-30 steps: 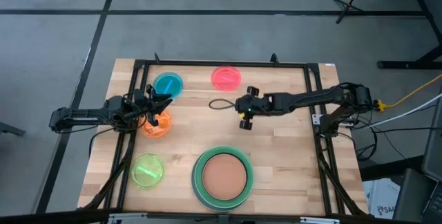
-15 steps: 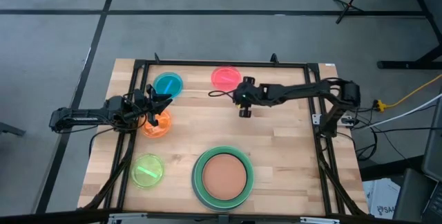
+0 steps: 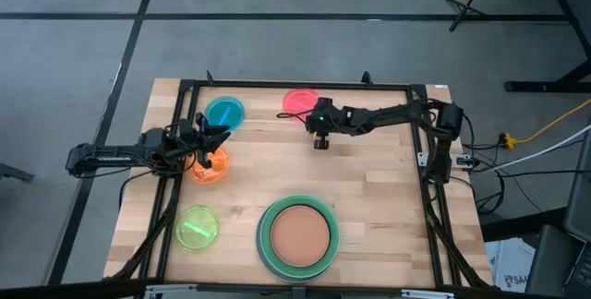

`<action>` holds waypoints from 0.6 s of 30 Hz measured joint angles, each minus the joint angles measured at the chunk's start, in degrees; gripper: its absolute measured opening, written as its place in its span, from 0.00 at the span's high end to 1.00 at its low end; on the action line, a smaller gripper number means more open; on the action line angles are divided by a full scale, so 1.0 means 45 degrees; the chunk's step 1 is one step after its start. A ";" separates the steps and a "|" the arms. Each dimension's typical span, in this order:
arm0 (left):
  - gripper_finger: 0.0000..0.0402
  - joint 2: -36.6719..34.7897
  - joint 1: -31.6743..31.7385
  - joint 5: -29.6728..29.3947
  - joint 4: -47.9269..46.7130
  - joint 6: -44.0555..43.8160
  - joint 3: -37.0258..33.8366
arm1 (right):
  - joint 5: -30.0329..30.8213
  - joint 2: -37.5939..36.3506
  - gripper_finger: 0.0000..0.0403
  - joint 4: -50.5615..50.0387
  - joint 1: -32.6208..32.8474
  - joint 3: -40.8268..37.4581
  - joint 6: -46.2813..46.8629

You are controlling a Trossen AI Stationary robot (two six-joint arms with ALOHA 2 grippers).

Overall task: Stack plastic plates
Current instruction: Stack the pink plate on top of the brown plate

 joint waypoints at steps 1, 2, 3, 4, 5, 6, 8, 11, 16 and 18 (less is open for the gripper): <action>0.74 0.0005 0.0000 0.0000 -0.0005 0.0005 0.0000 | -0.0017 0.0084 0.76 0.0111 -0.0053 0.0000 -0.0078; 0.74 0.0004 0.0000 0.0000 -0.0005 0.0005 0.0000 | -0.0020 0.0171 0.76 0.0236 -0.0123 0.0000 -0.0213; 0.74 0.0000 0.0002 0.0000 -0.0005 0.0005 0.0000 | -0.0023 0.0226 0.76 0.0311 -0.0158 0.0000 -0.0275; 0.74 0.0001 0.0000 -0.0003 -0.0005 0.0005 0.0000 | -0.0028 0.0254 0.76 0.0320 -0.0209 -0.0001 -0.0293; 0.74 0.0002 0.0000 -0.0017 -0.0005 0.0005 0.0000 | -0.0025 0.0312 0.76 0.0457 -0.0212 0.0000 -0.0304; 0.74 0.0002 0.0001 -0.0056 -0.0005 0.0005 0.0000 | -0.0025 0.0338 0.76 0.0602 -0.0230 0.0010 -0.0316; 0.74 0.0003 0.0005 -0.0217 -0.0006 0.0005 0.0000 | -0.0122 0.0358 0.76 0.0605 -0.0294 0.0011 -0.0385; 0.74 0.0000 0.0005 -0.0321 -0.0036 0.0005 0.0000 | -0.0291 0.0548 0.76 0.1193 -0.0372 0.0015 -0.0504; 0.74 0.0000 0.0005 -0.0325 -0.0029 0.0005 0.0000 | -0.0796 0.1114 0.77 0.1921 -0.0369 0.0010 -0.0688; 0.74 0.0002 0.0000 -0.0318 -0.0036 0.0005 0.0000 | -0.0887 0.1294 0.77 0.1970 -0.0353 0.0010 -0.0846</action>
